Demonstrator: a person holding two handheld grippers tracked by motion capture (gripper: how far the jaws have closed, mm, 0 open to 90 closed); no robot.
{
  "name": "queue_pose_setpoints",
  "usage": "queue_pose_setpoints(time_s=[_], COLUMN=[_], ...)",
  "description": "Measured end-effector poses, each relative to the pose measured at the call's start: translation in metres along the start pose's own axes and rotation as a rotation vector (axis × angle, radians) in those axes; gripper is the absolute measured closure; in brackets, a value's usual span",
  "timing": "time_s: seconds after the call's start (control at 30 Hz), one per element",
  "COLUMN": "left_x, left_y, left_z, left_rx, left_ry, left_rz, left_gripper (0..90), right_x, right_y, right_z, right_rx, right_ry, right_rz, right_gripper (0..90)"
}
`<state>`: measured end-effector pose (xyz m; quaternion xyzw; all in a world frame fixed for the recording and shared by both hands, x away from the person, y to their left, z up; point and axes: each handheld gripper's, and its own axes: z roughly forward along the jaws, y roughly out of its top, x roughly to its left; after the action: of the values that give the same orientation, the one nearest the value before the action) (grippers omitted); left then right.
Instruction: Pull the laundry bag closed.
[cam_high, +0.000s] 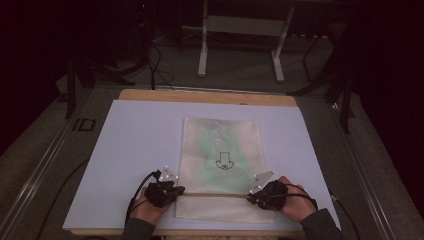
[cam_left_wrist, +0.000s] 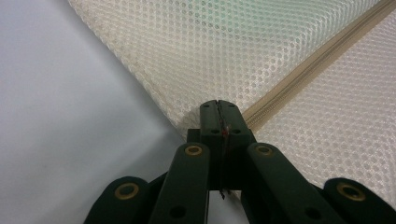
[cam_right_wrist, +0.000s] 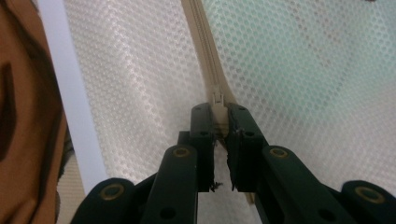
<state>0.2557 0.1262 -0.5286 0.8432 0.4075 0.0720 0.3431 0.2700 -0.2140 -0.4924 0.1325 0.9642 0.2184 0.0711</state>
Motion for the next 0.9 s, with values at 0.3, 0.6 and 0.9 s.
queue_pose_setpoints(time_s=[0.3, 0.6, 0.9], left_x=[0.0, 0.0, 0.0], left_y=[0.0, 0.0, 0.0], left_z=[0.0, 0.0, 0.0], left_rx=[0.0, 0.0, 0.001], left_ry=[0.0, 0.0, 0.0], left_rz=[0.0, 0.001, 0.002], left_gripper=[89.5, 89.5, 89.5], right_x=[-0.002, -0.004, -0.006], right_y=[-0.008, -0.015, -0.021], right_z=[-0.006, -0.009, -0.012], right_rx=[0.0, -0.01, -0.01], right_ry=[-0.011, -0.011, -0.014], right_rz=[0.019, 0.033, 0.045], right_gripper=[82.3, 82.3, 82.3])
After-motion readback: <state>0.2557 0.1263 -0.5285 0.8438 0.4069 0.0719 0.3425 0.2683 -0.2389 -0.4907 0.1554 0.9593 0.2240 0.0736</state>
